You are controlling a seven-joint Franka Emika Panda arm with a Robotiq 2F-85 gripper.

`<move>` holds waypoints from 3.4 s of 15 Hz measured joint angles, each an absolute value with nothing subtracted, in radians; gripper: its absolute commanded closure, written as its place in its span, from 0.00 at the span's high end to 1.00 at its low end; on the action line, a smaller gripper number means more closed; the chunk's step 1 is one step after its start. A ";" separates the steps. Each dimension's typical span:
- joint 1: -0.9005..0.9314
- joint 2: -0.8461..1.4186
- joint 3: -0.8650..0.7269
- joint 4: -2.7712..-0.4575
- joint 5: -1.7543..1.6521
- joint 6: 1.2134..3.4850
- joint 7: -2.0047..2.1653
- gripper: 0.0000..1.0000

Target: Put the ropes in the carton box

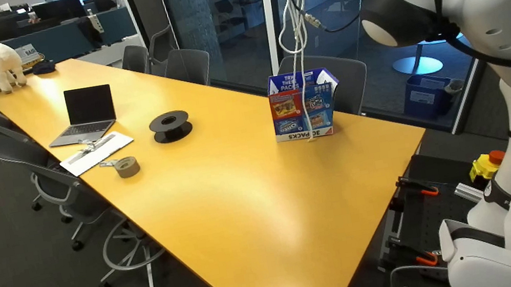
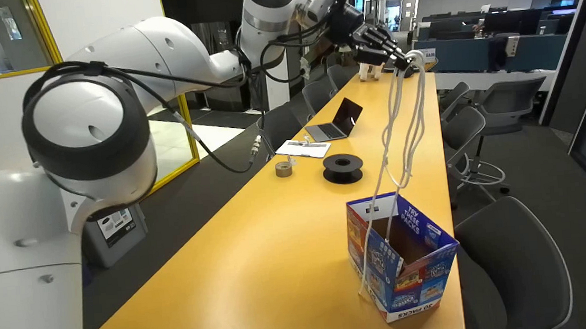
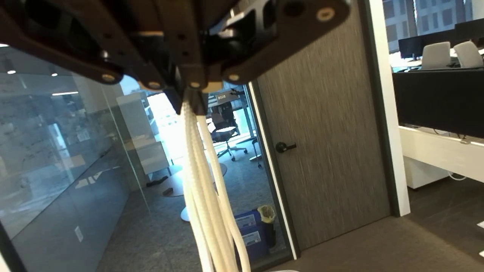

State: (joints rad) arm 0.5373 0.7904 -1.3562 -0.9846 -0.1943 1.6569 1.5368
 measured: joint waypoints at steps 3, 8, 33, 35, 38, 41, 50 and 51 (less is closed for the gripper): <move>0.524 0.786 -1.315 -1.013 -0.167 1.681 1.502 0.04; 0.542 0.777 -1.269 -1.110 -0.128 1.752 1.447 0.04; 0.049 0.363 -0.496 -1.588 -0.330 1.961 1.605 0.03; -0.023 0.363 -0.433 -1.601 -0.294 2.003 1.586 0.03; -0.098 0.363 -0.373 -1.631 -0.236 2.073 1.554 0.03; -0.139 0.364 -0.341 -1.660 -0.183 2.123 1.530 0.04; -0.188 0.364 -0.320 -1.719 -0.038 2.155 1.461 0.15; -0.189 0.363 -0.320 -1.720 -0.036 2.154 1.456 0.33</move>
State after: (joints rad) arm -0.1894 0.3634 -0.3197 -1.7197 -0.0357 2.1545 1.4556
